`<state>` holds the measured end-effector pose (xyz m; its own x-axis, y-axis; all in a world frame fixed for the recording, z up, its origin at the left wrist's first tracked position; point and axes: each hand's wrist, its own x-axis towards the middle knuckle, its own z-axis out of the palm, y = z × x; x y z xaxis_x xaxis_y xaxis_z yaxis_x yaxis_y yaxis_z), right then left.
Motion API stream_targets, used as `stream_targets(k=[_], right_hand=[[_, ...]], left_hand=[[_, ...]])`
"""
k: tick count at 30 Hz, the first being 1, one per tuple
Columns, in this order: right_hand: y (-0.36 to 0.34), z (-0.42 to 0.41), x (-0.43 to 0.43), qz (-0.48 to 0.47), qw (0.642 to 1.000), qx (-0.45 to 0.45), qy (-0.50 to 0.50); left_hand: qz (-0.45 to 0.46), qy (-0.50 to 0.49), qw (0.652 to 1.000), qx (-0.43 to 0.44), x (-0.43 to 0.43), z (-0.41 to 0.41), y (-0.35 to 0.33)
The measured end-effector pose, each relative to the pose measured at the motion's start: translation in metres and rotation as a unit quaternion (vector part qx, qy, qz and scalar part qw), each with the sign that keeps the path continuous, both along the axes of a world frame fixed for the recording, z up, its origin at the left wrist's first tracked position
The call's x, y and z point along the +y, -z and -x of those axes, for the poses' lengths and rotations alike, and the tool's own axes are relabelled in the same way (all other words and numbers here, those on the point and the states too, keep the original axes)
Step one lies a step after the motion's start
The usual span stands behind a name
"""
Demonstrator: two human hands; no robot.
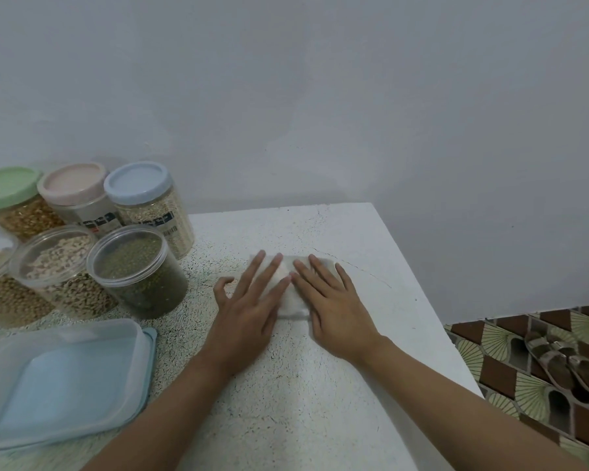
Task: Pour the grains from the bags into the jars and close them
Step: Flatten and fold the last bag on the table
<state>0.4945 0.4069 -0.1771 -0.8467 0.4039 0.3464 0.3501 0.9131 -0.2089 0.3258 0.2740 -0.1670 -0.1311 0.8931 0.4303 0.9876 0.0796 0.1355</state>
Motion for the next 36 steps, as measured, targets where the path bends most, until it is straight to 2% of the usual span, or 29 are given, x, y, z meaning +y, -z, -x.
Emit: stream_targets(k=[3, 6, 10, 13, 16, 19, 23, 26, 30, 32, 36], right_hand=[[0.000, 0.002, 0.000, 0.016, 0.999, -0.033, 0.016], [-0.004, 0.002, 0.000, 0.071, 0.992, -0.075, 0.071], [-0.008, 0.003, -0.001, 0.094, 0.985, -0.109, 0.100], [-0.008, 0.004, 0.000, 0.101, 0.983, -0.111, 0.109], [-0.009, 0.004, 0.001, 0.112, 0.983, -0.101, 0.103], [-0.009, 0.003, 0.001, 0.133, 0.983, -0.076, 0.099], [-0.006, 0.004, 0.001, 0.126, 0.983, -0.082, 0.103], [-0.007, 0.005, 0.001, 0.119, 0.982, -0.097, 0.109], [-0.006, 0.006, 0.000, 0.108, 0.981, -0.105, 0.126], [-0.004, 0.008, 0.001, 0.108, 0.980, -0.100, 0.134], [-0.007, 0.005, 0.002, 0.142, 0.979, -0.068, 0.126]], left_hand=[[0.078, -0.029, 0.996, -0.024, 0.005, 0.001, 0.000], [0.132, -0.065, 0.988, -0.048, 0.010, 0.001, 0.001], [0.152, -0.091, 0.983, -0.054, 0.012, -0.001, 0.001], [0.157, -0.117, 0.976, -0.100, 0.015, -0.003, -0.003], [0.124, -0.154, 0.969, -0.148, 0.019, -0.004, -0.007], [0.063, -0.209, 0.947, -0.237, 0.025, -0.001, -0.011], [0.039, -0.253, 0.922, -0.289, 0.030, 0.007, -0.021], [0.090, -0.260, 0.904, -0.327, 0.032, 0.014, -0.034], [0.215, -0.262, 0.898, -0.281, 0.041, 0.016, -0.053], [0.249, -0.267, 0.885, -0.290, 0.046, 0.018, -0.056], [0.238, -0.262, 0.829, -0.433, 0.049, 0.018, -0.066]])
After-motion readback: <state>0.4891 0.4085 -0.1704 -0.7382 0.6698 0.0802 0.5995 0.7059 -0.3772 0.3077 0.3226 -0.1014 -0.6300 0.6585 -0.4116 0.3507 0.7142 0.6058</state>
